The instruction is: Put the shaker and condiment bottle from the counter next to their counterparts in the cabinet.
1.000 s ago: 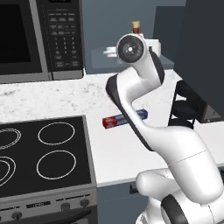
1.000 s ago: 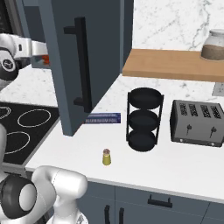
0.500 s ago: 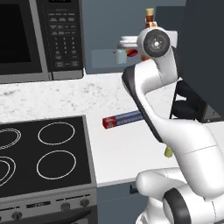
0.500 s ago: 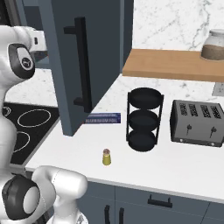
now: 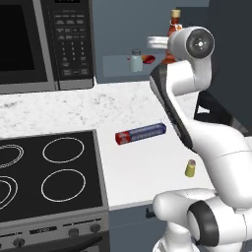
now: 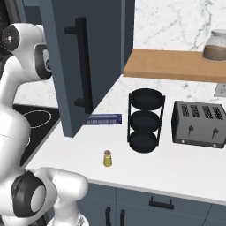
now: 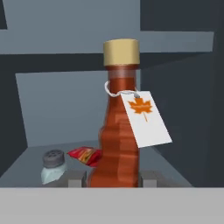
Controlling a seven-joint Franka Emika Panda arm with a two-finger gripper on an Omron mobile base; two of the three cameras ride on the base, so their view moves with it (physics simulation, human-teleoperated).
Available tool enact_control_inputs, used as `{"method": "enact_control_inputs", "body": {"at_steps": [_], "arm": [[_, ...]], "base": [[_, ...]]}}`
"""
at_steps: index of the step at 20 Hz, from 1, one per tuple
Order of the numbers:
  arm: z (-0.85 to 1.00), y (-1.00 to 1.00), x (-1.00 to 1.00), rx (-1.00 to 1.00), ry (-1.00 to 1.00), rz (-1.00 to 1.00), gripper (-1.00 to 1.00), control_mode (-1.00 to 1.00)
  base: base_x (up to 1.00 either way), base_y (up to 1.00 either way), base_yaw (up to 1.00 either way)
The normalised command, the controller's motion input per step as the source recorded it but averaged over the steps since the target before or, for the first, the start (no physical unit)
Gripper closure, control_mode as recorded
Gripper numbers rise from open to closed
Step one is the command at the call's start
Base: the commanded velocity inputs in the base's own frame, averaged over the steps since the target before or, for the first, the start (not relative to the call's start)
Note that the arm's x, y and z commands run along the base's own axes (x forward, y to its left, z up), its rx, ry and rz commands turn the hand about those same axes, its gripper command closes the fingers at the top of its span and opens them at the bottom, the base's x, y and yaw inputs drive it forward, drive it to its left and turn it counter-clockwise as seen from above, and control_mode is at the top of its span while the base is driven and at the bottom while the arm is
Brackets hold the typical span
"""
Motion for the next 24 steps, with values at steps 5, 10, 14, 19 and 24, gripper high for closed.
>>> {"method": "enact_control_inputs", "body": {"at_steps": [5,10,14,19,24], "arm": [[0.00,-0.01,0.18,0.03,0.00,0.09,1.00,-1.00],[0.00,0.00,0.18,0.00,0.01,0.04,1.00,-1.00],[-0.06,-0.01,0.20,0.00,0.02,0.00,1.00,-1.00],[-0.01,0.00,0.25,0.00,0.01,0.00,1.00,-1.00],[-0.05,-0.03,0.28,0.00,0.02,0.00,1.00,-1.00]], "base": [[0.00,0.00,0.00],[0.00,0.00,0.00],[0.00,0.00,0.00],[0.00,0.00,0.00],[0.00,0.00,0.00]]}}
